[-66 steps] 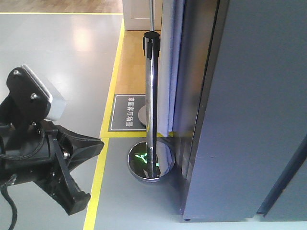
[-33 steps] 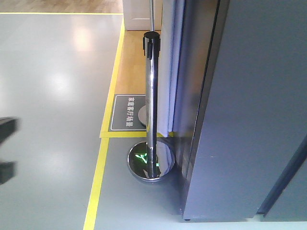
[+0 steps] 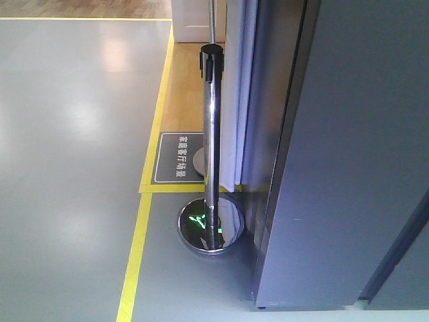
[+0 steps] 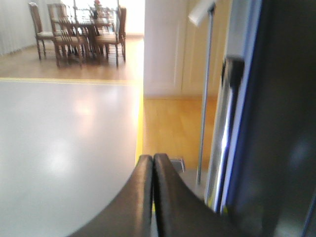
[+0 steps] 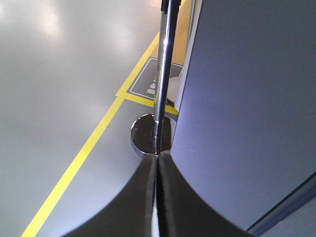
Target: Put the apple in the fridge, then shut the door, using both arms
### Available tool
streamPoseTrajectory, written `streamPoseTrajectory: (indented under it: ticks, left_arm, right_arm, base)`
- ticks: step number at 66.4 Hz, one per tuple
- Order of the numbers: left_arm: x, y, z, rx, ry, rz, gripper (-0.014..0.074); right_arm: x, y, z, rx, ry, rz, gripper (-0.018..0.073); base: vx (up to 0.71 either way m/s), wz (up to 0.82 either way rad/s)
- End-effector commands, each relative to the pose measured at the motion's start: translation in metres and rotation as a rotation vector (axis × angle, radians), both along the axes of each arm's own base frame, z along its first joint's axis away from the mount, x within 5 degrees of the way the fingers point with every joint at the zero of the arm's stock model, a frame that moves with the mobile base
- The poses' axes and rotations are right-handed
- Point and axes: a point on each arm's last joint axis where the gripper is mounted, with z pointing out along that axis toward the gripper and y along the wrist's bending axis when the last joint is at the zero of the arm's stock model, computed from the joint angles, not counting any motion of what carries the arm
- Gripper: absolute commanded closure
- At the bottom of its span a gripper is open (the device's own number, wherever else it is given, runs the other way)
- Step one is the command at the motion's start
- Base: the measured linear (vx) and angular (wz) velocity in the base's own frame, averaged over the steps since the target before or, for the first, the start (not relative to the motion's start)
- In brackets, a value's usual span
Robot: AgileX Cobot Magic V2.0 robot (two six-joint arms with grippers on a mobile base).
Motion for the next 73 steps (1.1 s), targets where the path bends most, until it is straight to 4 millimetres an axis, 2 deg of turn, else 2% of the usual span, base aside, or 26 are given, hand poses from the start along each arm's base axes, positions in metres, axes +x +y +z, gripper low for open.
streamPoseTrajectory:
  ticks: [1, 63, 67, 73]
  left_arm:
    - [-0.001, 0.001, 0.001, -0.018, -0.098, 0.016, 0.0602]
    - [-0.001, 0.001, 0.002, 0.001, -0.119, 0.016, 0.0602]
    - [-0.001, 0.001, 0.002, 0.001, -0.119, 0.016, 0.0602]
    - [-0.001, 0.001, 0.002, 0.001, -0.119, 0.016, 0.0602]
  right_arm:
    - [0.002, 0.001, 0.012, 0.019, -0.086, 0.005, 0.0561]
    - [0.002, 0.001, 0.012, 0.021, -0.094, 0.005, 0.0561]
    - [-0.003, -0.002, 0.008, 0.022, -0.116, -0.002, 0.0561]
    - [-0.005, -0.008, -0.01, 0.049, -0.177, -0.075, 0.0561]
  base:
    - [0.0, 0.0]
    - [0.0, 0.0]
    - [0.0, 0.0]
    - [0.0, 0.0]
